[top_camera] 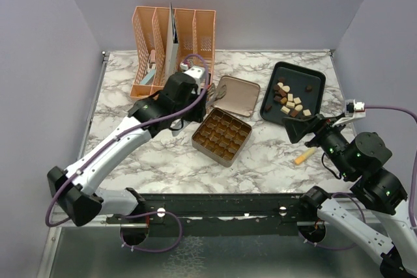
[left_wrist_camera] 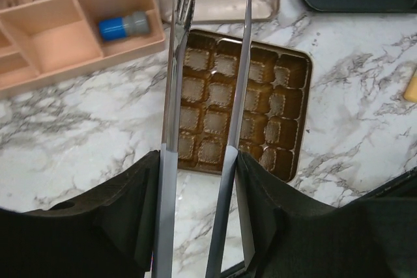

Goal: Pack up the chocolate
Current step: Pick up the clamp at the center of the board, then pick up the fake chocolate from the plate.

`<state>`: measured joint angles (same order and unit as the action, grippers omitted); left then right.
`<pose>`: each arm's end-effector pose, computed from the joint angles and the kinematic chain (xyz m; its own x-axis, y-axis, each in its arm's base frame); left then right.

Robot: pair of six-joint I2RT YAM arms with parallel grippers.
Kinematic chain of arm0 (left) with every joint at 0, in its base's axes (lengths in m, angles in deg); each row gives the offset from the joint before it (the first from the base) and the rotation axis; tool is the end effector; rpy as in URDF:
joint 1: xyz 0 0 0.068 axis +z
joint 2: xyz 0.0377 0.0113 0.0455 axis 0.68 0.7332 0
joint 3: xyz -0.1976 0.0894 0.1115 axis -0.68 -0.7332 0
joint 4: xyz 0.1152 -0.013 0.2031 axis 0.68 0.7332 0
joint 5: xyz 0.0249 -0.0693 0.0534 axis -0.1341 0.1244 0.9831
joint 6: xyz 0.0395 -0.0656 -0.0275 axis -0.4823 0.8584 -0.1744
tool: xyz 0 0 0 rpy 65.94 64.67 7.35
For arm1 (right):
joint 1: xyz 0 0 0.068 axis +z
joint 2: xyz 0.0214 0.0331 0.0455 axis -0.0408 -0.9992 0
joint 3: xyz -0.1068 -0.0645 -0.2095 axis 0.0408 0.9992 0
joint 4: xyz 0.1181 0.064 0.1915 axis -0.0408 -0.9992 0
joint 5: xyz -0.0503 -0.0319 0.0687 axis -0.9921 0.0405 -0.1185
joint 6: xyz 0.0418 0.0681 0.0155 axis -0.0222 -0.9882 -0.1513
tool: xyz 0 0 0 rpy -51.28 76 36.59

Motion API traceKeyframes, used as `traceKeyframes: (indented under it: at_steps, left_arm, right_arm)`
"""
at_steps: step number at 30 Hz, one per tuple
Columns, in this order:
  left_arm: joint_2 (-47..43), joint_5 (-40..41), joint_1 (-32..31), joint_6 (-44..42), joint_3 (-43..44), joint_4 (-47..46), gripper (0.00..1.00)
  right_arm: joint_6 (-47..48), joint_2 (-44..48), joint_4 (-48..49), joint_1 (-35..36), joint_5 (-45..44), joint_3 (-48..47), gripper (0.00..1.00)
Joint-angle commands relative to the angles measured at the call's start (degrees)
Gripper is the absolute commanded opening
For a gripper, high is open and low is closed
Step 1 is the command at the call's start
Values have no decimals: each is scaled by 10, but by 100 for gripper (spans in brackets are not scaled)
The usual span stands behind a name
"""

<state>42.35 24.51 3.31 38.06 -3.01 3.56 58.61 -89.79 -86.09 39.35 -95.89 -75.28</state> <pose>0.2107 -0.1627 0.3213 -0.6273 0.1222 -0.7691 0.3844 0.9075 -0.1693 0.1001 0.0530 0.3638 -0.2214 0.3882 -0.8946 -0.3143 0.8400 0.4423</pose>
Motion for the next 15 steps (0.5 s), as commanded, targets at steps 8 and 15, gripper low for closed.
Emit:
traceKeyframes:
  at_steps: [8,15]
  left_arm:
    - [147,33,-97,-94,48,-235,52]
    - [255,2,-104,-141,105,-269,51]
  right_arm:
    - [-8,13,10,-2,-24,-17,95]
    - [-1,27,5,-1,-68,-38,94]
